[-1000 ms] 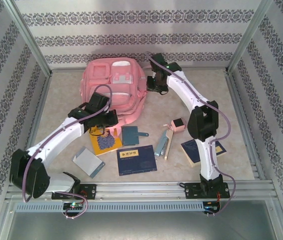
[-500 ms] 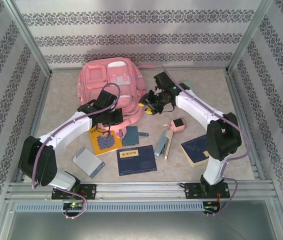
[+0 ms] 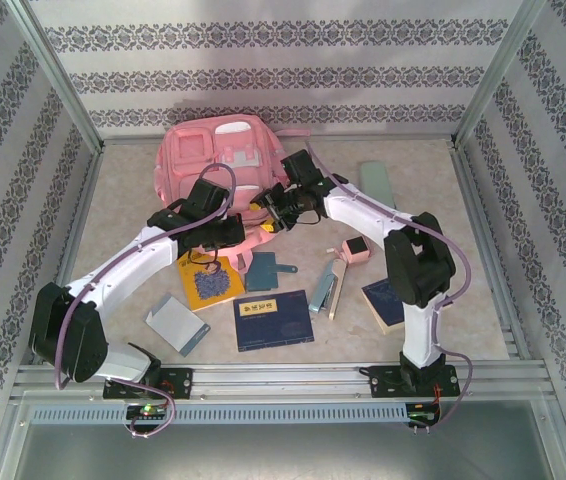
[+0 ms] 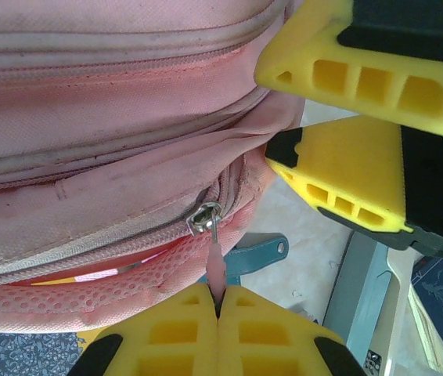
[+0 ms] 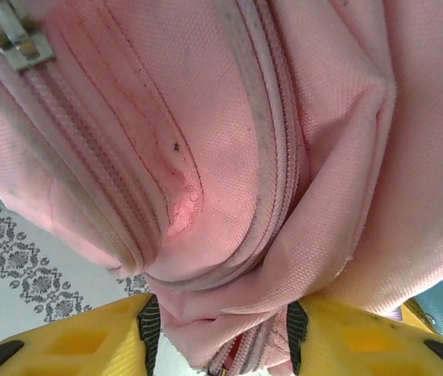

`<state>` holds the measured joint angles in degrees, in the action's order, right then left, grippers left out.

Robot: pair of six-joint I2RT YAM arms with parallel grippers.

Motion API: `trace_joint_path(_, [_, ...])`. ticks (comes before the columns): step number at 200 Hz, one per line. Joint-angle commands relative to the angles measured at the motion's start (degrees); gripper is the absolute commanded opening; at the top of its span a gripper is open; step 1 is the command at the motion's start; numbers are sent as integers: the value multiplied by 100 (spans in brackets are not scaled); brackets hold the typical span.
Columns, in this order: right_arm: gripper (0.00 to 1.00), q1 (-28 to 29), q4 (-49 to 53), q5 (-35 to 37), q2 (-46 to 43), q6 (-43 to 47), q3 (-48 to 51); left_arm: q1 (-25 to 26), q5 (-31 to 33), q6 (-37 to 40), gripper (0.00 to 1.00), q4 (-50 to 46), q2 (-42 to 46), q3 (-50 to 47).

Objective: Pack the student bag

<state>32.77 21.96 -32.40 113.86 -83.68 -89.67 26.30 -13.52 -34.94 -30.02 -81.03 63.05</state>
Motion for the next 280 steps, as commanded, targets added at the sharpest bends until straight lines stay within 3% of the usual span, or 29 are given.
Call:
trace_joint_path(1, [45,87,-189,79,298,-160,-352,79,-182,167,0,331,284,147])
trace_joint_path(24, [32,149,-99,169,489,-83,-671,78,-126,248,0,296,323,138])
trace_joint_path(56, [0,120,-75,431,380,64,-628,80,-6,342,0,190,333,112])
trace_joint_path(132, [0,-345,504,717,-174,704,-514,35,745,643,0,-356,492,-5])
trace_joint_path(192, [0,-713,969,516,-273,1256,-776,-115,1084,547,0,-437,657,-361])
trace_joint_path(227, [0,-992,1538,391,-165,1907,-1273,-460,1352,426,0,-503,691,-527])
trace_joint_path(280, [0,-1404,2276,598,-5,2586,-1799,-1145,1098,292,0,-321,682,-792])
